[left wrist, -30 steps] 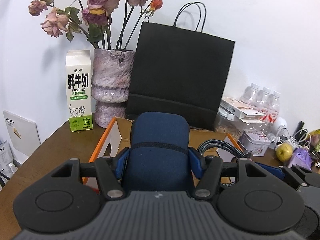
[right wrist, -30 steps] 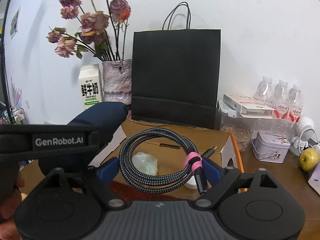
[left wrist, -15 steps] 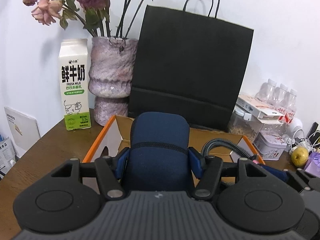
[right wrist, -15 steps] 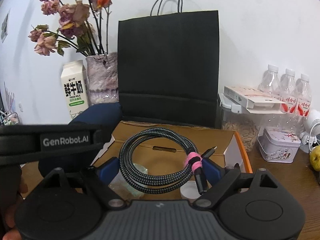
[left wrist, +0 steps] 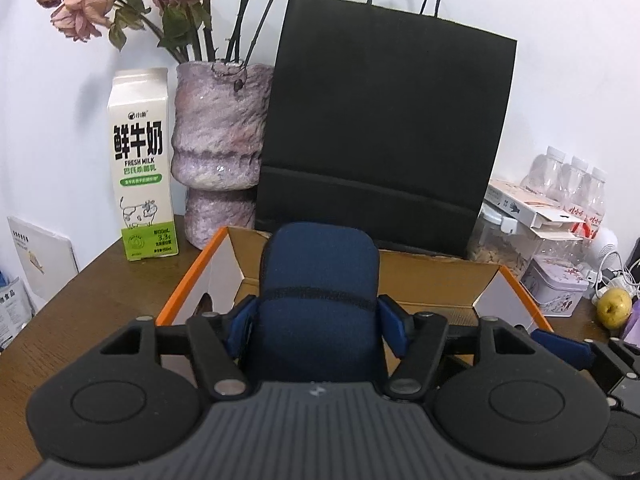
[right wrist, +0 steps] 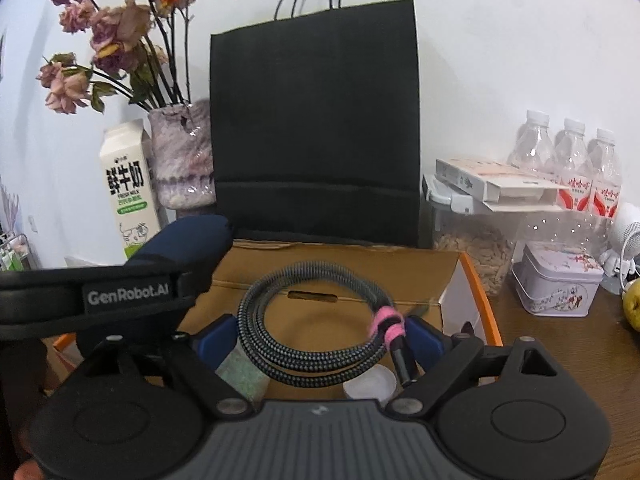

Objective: Organize objects
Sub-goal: 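Lower the pouch and cable into the red box and open both grippers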

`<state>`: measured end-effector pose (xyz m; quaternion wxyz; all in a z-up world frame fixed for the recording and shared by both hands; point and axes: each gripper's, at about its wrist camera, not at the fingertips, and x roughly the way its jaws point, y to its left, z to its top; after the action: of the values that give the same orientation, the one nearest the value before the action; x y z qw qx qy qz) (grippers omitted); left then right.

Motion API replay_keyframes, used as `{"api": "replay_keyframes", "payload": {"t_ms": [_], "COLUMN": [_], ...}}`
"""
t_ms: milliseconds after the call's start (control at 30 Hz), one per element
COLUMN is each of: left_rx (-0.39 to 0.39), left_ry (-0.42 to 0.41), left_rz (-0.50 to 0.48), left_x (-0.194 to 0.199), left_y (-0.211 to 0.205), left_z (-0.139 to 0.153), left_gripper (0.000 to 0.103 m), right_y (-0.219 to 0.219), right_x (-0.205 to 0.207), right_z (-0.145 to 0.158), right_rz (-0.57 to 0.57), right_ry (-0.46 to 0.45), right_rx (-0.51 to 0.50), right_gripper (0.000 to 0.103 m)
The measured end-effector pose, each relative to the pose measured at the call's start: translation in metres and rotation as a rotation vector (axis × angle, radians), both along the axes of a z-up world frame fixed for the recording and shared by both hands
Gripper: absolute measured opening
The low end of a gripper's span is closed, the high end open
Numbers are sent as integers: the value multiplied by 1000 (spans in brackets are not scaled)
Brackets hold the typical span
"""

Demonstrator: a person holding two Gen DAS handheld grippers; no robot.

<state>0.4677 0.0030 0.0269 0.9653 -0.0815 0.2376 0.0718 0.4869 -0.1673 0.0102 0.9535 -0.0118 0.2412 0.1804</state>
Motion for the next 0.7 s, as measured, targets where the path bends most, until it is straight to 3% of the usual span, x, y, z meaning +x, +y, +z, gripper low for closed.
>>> {"api": "replay_keyframes", "payload": {"t_ms": [33,67,133,700], "left_rx": [-4,-2,13,2], "left_ry": [-12,-24,-61,-58], "left_rz": [8,20,49,40], "left_x": [-2,-3,-8,-15], "left_y": [1,2,2,4], "left_z": [1,2,5,11], "left_gripper": [86,103,103,103], "right_y": [0,-1,-3,-1], "right_x": [0,0,0,-6], "right_z": [0,0,0,1], "right_rz": [-3,-6,-6,1], "right_ry": [0,1,-1,4], "right_rx": [-1,4,12,-25], "right_gripper": [96,103,103,103]}}
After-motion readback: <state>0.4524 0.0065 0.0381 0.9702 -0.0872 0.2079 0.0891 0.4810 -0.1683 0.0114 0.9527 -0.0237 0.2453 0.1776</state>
